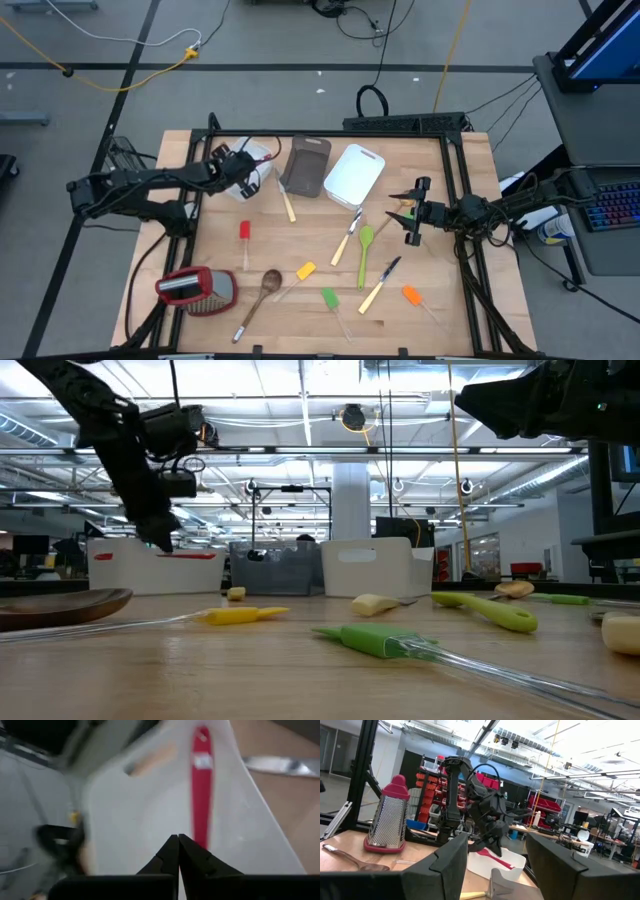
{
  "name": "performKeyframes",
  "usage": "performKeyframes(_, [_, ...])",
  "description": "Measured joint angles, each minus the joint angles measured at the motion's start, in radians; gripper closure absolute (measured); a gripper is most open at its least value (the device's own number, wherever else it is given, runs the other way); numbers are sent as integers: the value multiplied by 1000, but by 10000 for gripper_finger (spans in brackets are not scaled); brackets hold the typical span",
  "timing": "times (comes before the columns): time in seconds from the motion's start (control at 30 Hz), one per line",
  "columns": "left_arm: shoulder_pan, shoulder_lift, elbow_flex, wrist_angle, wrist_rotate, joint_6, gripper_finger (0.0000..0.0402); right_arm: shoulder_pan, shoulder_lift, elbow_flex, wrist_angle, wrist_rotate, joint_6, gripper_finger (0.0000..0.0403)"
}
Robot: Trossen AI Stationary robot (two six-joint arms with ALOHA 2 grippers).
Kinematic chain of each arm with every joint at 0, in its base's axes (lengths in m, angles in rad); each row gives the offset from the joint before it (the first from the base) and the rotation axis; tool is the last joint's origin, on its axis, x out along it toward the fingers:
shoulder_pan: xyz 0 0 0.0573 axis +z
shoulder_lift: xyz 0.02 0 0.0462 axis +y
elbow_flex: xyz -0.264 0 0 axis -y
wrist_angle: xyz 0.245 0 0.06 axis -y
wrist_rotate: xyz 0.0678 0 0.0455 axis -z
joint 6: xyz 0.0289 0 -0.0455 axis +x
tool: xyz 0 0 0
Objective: Pick & Place Kitchen Items
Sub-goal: Put the red serving spoon into the left white bin
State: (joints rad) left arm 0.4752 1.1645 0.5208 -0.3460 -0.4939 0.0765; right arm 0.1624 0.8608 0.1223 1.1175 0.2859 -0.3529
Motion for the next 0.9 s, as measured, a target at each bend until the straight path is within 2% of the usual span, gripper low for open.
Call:
performKeyframes(0.1, [14, -2, -44, 29, 78, -3, 389, 0, 0, 0, 0, 0, 0, 209])
performKeyframes(0.27, [47, -2, -111, 36, 68, -67, 393, 0, 0, 0, 0, 0, 0, 209])
performKeyframes(0.43, [56, 0, -114, 76, 41, -60, 391, 0, 0, 0, 0, 0, 0, 209])
performKeyframes(0.67, [55, 1, -34, 80, 59, -14, 328, 0, 0, 0, 4, 0, -4, 209])
performKeyframes(0.8, [56, 0, 5, 30, 129, -7, 288, 0, 0, 0, 4, 0, -4, 209])
performKeyframes(0.9, [55, 0, -2, 26, 160, -23, 275, 0, 0, 0, 3, 0, -3, 209])
